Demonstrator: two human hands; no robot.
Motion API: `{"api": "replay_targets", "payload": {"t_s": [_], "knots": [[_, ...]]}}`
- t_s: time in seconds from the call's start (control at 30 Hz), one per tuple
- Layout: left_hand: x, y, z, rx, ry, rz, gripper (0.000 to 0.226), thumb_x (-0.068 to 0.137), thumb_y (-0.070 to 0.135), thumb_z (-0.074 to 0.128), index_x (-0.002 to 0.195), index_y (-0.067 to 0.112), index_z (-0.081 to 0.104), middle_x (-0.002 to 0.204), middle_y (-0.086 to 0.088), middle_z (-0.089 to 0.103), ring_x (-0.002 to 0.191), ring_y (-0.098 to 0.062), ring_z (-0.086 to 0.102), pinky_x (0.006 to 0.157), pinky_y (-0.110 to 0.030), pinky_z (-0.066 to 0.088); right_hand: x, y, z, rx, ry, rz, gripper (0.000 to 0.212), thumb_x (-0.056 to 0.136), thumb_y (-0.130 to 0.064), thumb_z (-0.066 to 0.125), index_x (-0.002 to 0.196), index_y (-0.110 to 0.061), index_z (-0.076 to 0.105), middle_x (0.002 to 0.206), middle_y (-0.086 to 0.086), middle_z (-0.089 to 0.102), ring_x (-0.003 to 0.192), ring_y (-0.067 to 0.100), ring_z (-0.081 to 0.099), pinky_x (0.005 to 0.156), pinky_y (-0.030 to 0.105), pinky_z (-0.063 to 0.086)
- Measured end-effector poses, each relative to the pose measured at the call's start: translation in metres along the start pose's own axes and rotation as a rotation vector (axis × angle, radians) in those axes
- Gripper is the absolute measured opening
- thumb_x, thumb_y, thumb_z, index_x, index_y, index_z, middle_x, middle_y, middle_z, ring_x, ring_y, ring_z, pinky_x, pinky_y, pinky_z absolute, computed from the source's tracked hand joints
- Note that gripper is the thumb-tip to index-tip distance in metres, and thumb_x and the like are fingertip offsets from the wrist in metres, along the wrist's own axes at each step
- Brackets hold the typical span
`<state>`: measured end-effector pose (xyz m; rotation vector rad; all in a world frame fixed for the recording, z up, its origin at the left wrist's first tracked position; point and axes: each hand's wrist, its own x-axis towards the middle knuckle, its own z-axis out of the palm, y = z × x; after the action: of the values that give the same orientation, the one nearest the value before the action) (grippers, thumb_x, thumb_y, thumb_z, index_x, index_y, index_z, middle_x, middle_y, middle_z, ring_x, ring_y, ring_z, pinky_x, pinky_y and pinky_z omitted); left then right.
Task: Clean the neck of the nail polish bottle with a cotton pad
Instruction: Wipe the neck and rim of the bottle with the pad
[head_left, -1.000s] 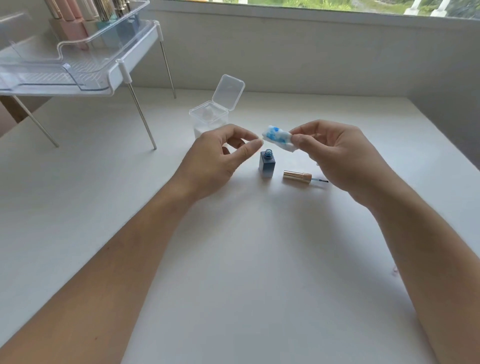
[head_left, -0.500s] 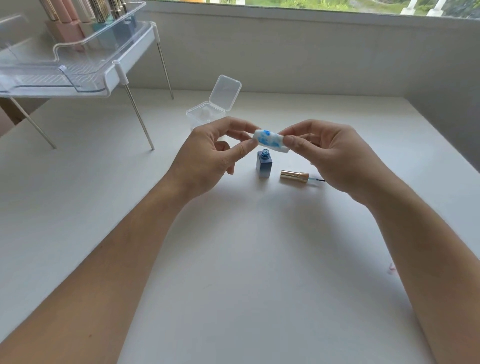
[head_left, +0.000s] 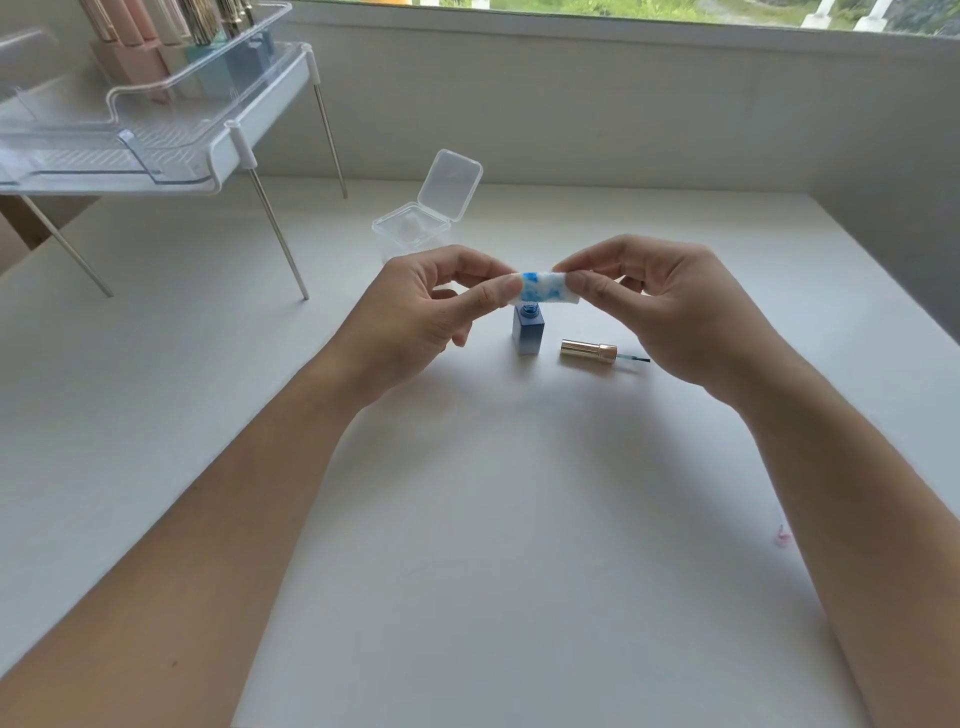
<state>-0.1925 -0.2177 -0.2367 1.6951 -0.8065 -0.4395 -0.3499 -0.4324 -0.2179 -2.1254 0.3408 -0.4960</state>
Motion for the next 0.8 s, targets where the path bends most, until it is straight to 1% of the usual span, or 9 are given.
{"api": "replay_targets", "payload": {"t_s": [0.07, 0.13, 0.2, 0.33, 0.47, 0.57, 0.7, 0.77, 0.8], "knots": [[0.0008, -0.0004, 0.0005, -0.004, 0.001, -0.013, 0.020, 0.102, 0.038, 0.083, 0.111, 0.019, 0.085, 0.093, 0.015, 0.077, 0.065, -0.012, 0.051, 0.057, -0.010, 0.043, 0.0002, -0.0003, 0.0000, -0.002, 0.009, -0.008, 0.010, 0.107, -0.039, 0.077, 0.110, -0.041, 0.086, 0.105, -0.007, 0.082, 0.090, 0.033, 0.065, 0.074, 0.025, 0.048], [0.0016, -0.0005, 0.0003, -0.009, 0.004, -0.036, 0.023, 0.102, 0.040, 0.082, 0.111, 0.018, 0.084, 0.094, 0.012, 0.077, 0.065, -0.012, 0.051, 0.058, -0.012, 0.042, -0.0003, -0.0005, -0.0007, -0.010, 0.015, -0.015, 0.013, 0.109, -0.037, 0.074, 0.115, -0.041, 0.084, 0.103, -0.011, 0.082, 0.078, 0.017, 0.061, 0.069, 0.015, 0.045], [0.0023, -0.0005, -0.0005, -0.023, 0.012, -0.075, 0.025, 0.102, 0.043, 0.081, 0.111, 0.019, 0.084, 0.093, 0.013, 0.077, 0.065, -0.011, 0.051, 0.059, -0.016, 0.041, -0.0021, -0.0021, -0.0011, -0.039, 0.012, -0.046, 0.019, 0.110, -0.031, 0.069, 0.123, -0.041, 0.079, 0.104, -0.016, 0.080, 0.076, 0.008, 0.058, 0.069, 0.011, 0.044], [0.0043, -0.0011, -0.0021, -0.096, 0.030, -0.136, 0.026, 0.103, 0.041, 0.079, 0.109, 0.017, 0.085, 0.091, 0.014, 0.075, 0.064, -0.012, 0.046, 0.059, -0.024, 0.035, -0.0054, -0.0034, -0.0008, -0.170, -0.001, -0.161, 0.036, 0.104, -0.022, 0.074, 0.133, -0.043, 0.069, 0.125, -0.017, 0.075, 0.083, 0.022, 0.056, 0.084, 0.024, 0.054], [0.0045, -0.0004, -0.0025, -0.203, 0.012, -0.200, 0.019, 0.102, 0.039, 0.080, 0.104, 0.022, 0.087, 0.090, 0.011, 0.071, 0.061, -0.013, 0.039, 0.060, -0.026, 0.027, -0.0063, -0.0007, -0.0018, -0.271, 0.025, -0.218, 0.040, 0.098, -0.029, 0.086, 0.132, -0.040, 0.067, 0.127, -0.018, 0.072, 0.082, 0.020, 0.053, 0.091, 0.032, 0.055], [0.0036, 0.0011, -0.0021, -0.226, -0.031, -0.221, 0.022, 0.102, 0.041, 0.079, 0.108, 0.021, 0.088, 0.092, 0.008, 0.068, 0.062, -0.012, 0.039, 0.060, -0.027, 0.025, -0.0054, 0.0016, 0.0006, -0.312, 0.050, -0.290, 0.029, 0.099, -0.029, 0.086, 0.124, -0.033, 0.072, 0.120, -0.019, 0.068, 0.079, 0.019, 0.053, 0.087, 0.039, 0.054], [0.0023, 0.0033, 0.0000, -0.174, -0.041, -0.214, 0.029, 0.102, 0.046, 0.078, 0.110, 0.021, 0.089, 0.092, 0.008, 0.065, 0.062, -0.012, 0.038, 0.060, -0.026, 0.027, -0.0060, 0.0005, 0.0021, -0.274, 0.062, -0.331, 0.011, 0.102, -0.030, 0.085, 0.111, -0.027, 0.080, 0.117, -0.005, 0.070, 0.076, 0.025, 0.053, 0.081, 0.045, 0.053], [0.0021, 0.0035, 0.0003, -0.146, -0.013, -0.190, 0.034, 0.103, 0.056, 0.073, 0.103, 0.025, 0.087, 0.092, 0.011, 0.067, 0.065, -0.014, 0.040, 0.063, -0.027, 0.030, -0.0062, -0.0001, 0.0020, -0.241, 0.072, -0.305, 0.009, 0.102, -0.032, 0.084, 0.108, -0.027, 0.080, 0.116, -0.007, 0.072, 0.074, 0.027, 0.053, 0.083, 0.045, 0.052], [0.0019, 0.0039, 0.0005, -0.123, 0.011, -0.170, 0.038, 0.103, 0.062, 0.070, 0.105, 0.028, 0.088, 0.093, 0.013, 0.067, 0.066, -0.015, 0.042, 0.064, -0.027, 0.032, -0.0064, -0.0006, 0.0023, -0.224, 0.078, -0.289, 0.009, 0.102, -0.033, 0.083, 0.108, -0.028, 0.080, 0.113, -0.012, 0.072, 0.073, 0.028, 0.052, 0.084, 0.047, 0.053]]}}
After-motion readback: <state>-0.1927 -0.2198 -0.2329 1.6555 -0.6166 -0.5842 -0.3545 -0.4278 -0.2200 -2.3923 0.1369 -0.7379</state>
